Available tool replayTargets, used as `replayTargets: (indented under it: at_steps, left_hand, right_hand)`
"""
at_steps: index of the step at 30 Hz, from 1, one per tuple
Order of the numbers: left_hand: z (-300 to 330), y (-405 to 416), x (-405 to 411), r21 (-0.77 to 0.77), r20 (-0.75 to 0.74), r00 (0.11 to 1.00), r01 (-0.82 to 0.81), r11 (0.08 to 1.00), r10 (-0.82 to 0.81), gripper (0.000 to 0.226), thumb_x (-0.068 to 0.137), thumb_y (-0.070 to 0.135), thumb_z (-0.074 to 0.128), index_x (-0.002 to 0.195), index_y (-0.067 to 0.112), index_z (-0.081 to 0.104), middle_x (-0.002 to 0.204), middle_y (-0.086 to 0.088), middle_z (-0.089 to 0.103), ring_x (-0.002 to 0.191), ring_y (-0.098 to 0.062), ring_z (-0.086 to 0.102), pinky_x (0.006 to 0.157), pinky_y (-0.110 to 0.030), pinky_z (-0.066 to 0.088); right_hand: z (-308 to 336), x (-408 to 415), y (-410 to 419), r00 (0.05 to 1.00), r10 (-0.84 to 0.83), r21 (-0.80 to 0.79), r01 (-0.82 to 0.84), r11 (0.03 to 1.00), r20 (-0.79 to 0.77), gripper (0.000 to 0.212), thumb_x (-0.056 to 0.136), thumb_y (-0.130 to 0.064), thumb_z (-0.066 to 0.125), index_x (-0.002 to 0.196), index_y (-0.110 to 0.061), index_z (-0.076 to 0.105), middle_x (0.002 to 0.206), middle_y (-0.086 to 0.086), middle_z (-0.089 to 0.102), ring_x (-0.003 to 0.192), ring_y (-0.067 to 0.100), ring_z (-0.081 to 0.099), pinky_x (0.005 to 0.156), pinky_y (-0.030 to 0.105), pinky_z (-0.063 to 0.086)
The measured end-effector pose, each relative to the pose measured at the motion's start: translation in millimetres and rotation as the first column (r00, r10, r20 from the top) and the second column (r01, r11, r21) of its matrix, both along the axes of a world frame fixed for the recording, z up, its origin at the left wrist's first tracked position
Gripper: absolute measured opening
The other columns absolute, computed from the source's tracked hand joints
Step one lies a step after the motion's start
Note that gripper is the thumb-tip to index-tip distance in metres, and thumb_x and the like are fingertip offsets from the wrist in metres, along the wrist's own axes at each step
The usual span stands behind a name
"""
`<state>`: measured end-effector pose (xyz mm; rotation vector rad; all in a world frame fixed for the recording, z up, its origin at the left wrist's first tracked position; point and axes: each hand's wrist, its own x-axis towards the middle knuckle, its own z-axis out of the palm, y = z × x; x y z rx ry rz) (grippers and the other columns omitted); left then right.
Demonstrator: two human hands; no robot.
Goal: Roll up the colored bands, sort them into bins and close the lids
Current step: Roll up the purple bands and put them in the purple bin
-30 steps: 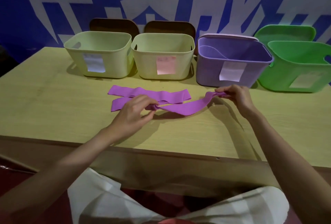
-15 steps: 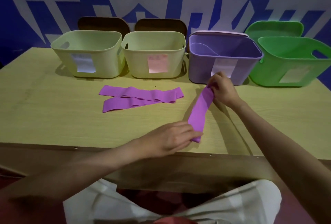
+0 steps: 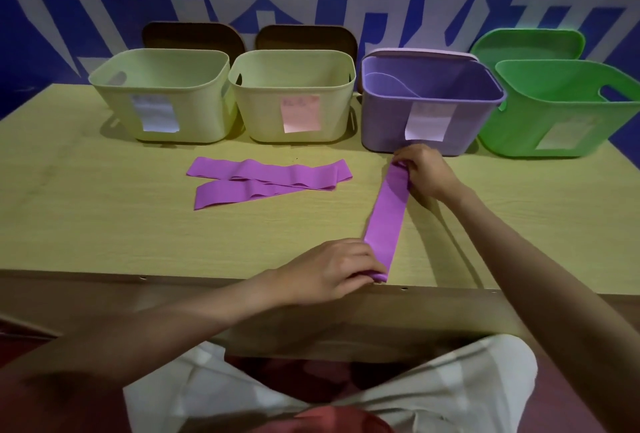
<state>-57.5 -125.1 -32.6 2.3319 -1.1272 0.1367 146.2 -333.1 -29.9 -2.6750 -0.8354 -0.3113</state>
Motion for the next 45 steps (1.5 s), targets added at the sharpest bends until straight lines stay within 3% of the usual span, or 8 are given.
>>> replayTargets:
  at_steps: [4, 7, 11, 18, 21, 23, 30, 45]
  left_hand:
    - [-5, 0, -3, -0.036, -0.033, 0.999, -0.026, 0.999, 0.024, 0.02, 0.092, 0.016, 0.063, 0.11, 0.007, 0.065, 0.099, -0.003, 0.064, 0.091, -0.015, 0.057, 0.08, -0.027, 0.046]
    - [-7, 3, -4, -0.058, -0.034, 0.999, -0.044, 0.997, 0.042, 0.024, 0.089, 0.013, 0.066, 0.111, 0.005, 0.063, 0.102, -0.004, 0.063, 0.094, -0.016, 0.058, 0.081, -0.03, 0.048]
    - [-6, 9, -7, -0.101, -0.02, 0.998, -0.062, 0.993, 0.061, 0.021, 0.087, 0.009, 0.066, 0.107, 0.004, 0.063, 0.101, -0.004, 0.062, 0.091, -0.016, 0.058, 0.077, -0.034, 0.05]
    - [-6, 9, -6, -0.198, 0.023, 0.989, -0.136, 0.971, 0.143, 0.022, 0.084, 0.005, 0.071, 0.106, 0.005, 0.07, 0.101, -0.005, 0.06, 0.089, -0.014, 0.059, 0.075, -0.027, 0.05]
    - [-5, 10, -5, -0.205, 0.018, 0.987, -0.15, 0.967, 0.157, 0.023, 0.082, 0.005, 0.073, 0.105, 0.007, 0.072, 0.098, -0.004, 0.06, 0.085, -0.012, 0.058, 0.072, -0.026, 0.05]
    - [-5, 11, -5, -0.204, -0.001, 0.989, -0.148, 0.968, 0.151, 0.023, 0.082, 0.005, 0.074, 0.105, 0.007, 0.072, 0.096, -0.003, 0.062, 0.083, -0.013, 0.06, 0.071, -0.028, 0.051]
    - [-10, 13, -9, -0.203, -0.058, 0.987, -0.159, 0.966, 0.15, 0.019, 0.08, 0.007, 0.076, 0.097, 0.005, 0.068, 0.09, -0.002, 0.067, 0.078, -0.013, 0.062, 0.071, -0.034, 0.053]
    - [-17, 16, -12, -0.131, -0.015, 0.976, -0.215, 0.968, 0.215, 0.014, 0.083, 0.024, 0.073, 0.09, 0.012, 0.077, 0.083, 0.001, 0.066, 0.081, -0.017, 0.056, 0.071, -0.029, 0.046]
  right_hand:
    - [5, -38, -8, 0.998, -0.069, 0.188, 0.066, 0.98, 0.009, 0.025, 0.088, 0.002, 0.052, 0.105, 0.0, 0.069, 0.111, 0.017, 0.068, 0.105, 0.035, 0.061, 0.092, 0.038, 0.046]
    - [-2, -89, -11, 0.99, -0.077, 0.327, 0.113, 0.938, -0.121, 0.025, 0.092, -0.003, 0.054, 0.114, -0.004, 0.066, 0.116, 0.012, 0.067, 0.103, 0.028, 0.062, 0.091, 0.031, 0.046]
    - [-12, -154, -11, 0.983, 0.002, 0.384, 0.069, 0.921, -0.181, 0.024, 0.096, -0.006, 0.052, 0.116, -0.006, 0.065, 0.114, 0.008, 0.068, 0.104, 0.019, 0.063, 0.089, 0.019, 0.043]
    - [-12, -219, 1, 0.994, 0.058, 0.451, -0.012, 0.892, -0.089, 0.02, 0.088, -0.011, 0.054, 0.104, -0.006, 0.064, 0.099, 0.004, 0.065, 0.095, 0.02, 0.062, 0.084, 0.029, 0.048]
    - [-14, -230, 6, 0.993, 0.058, 0.51, 0.002, 0.86, -0.102, 0.023, 0.082, -0.012, 0.055, 0.103, -0.006, 0.063, 0.098, 0.005, 0.064, 0.093, 0.015, 0.062, 0.083, 0.015, 0.046]
    - [-17, -234, 9, 0.998, 0.038, 0.494, -0.008, 0.87, -0.05, 0.022, 0.082, -0.015, 0.06, 0.102, -0.006, 0.063, 0.097, 0.004, 0.065, 0.089, 0.014, 0.062, 0.08, 0.014, 0.046]
    - [-37, -236, 13, 0.998, 0.0, 0.442, -0.03, 0.897, 0.068, 0.015, 0.088, -0.02, 0.067, 0.093, -0.006, 0.066, 0.084, 0.003, 0.062, 0.076, 0.021, 0.059, 0.065, 0.04, 0.05]
    - [-46, -241, 18, 0.995, -0.074, 0.447, 0.038, 0.894, 0.064, 0.01, 0.088, -0.015, 0.069, 0.089, -0.006, 0.07, 0.087, 0.005, 0.061, 0.083, 0.023, 0.055, 0.073, 0.034, 0.045]
